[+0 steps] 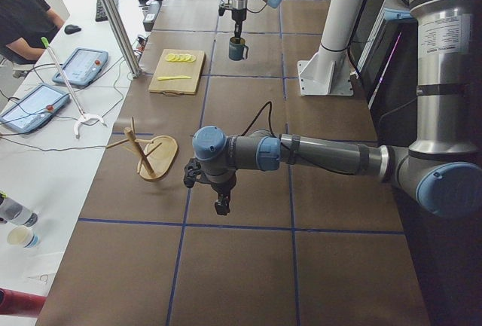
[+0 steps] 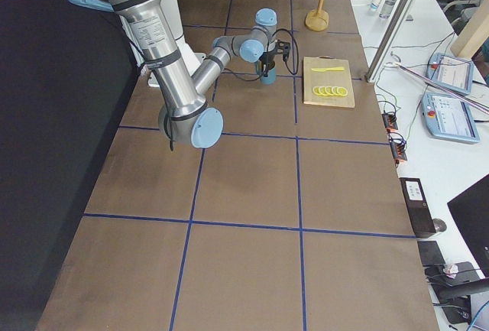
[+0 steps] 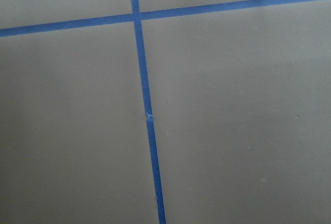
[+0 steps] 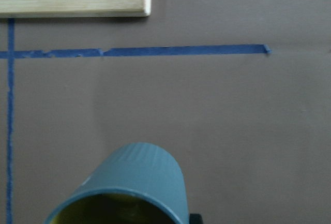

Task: Hang cup on storage rack
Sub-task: 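Carry the teal mug with the right gripper to the table center and lower it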

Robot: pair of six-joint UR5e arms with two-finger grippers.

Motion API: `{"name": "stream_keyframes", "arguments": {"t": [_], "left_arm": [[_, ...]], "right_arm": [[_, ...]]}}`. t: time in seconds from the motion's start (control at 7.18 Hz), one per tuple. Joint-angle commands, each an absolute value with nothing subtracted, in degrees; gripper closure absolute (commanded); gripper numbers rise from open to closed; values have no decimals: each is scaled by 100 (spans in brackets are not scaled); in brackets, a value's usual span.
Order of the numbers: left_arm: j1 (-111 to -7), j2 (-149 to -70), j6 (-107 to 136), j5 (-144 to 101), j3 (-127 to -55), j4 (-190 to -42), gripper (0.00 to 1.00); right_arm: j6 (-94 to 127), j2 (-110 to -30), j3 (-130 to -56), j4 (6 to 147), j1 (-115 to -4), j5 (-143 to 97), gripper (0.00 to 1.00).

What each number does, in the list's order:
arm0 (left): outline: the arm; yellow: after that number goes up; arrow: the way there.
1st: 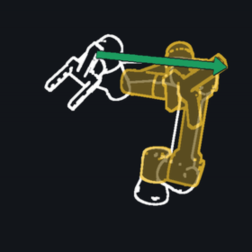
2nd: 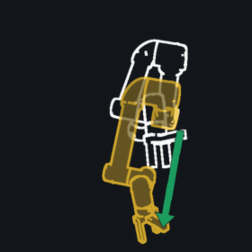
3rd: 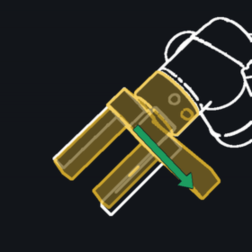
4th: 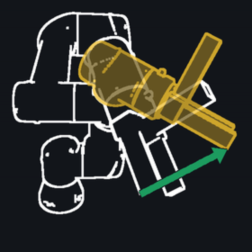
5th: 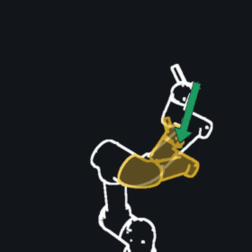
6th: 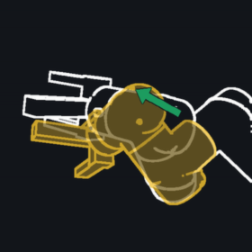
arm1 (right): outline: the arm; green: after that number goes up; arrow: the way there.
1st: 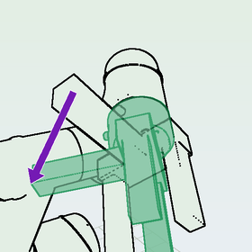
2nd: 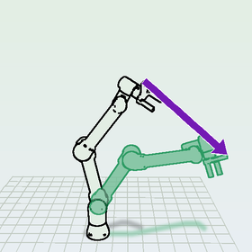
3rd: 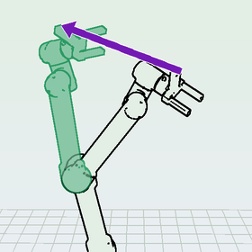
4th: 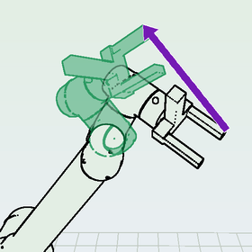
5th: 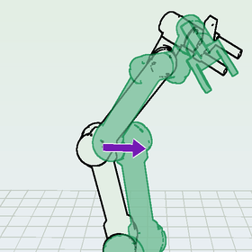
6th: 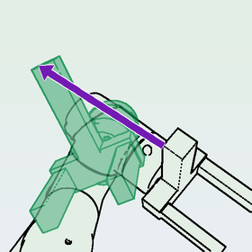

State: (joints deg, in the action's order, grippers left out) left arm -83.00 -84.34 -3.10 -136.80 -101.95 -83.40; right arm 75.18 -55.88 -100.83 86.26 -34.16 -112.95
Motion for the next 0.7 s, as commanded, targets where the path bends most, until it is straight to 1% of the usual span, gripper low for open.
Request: {"name": "stream_keyframes", "arguments": {"t": [0.0, 0.14, 0.28, 0.56], "left_arm": [[-8183, -8446, -308, -13702, -10213, -8367, 0], [-8174, -8429, -308, -13693, -10239, -8367, 0], [-8174, -8429, -308, -13693, -10239, -8367, 0], [-8174, -8429, -308, -13676, -10239, -8367, 0]], "right_arm": [[8607, -4793, -9259, 8675, -3095, -11057, 100], [8709, -4747, -9211, 8675, -3094, -11057, 99], [8719, -4755, -9159, 8675, -3085, -11065, 86], [8859, -4790, -9158, 8692, -2989, -11109, 72]]}}
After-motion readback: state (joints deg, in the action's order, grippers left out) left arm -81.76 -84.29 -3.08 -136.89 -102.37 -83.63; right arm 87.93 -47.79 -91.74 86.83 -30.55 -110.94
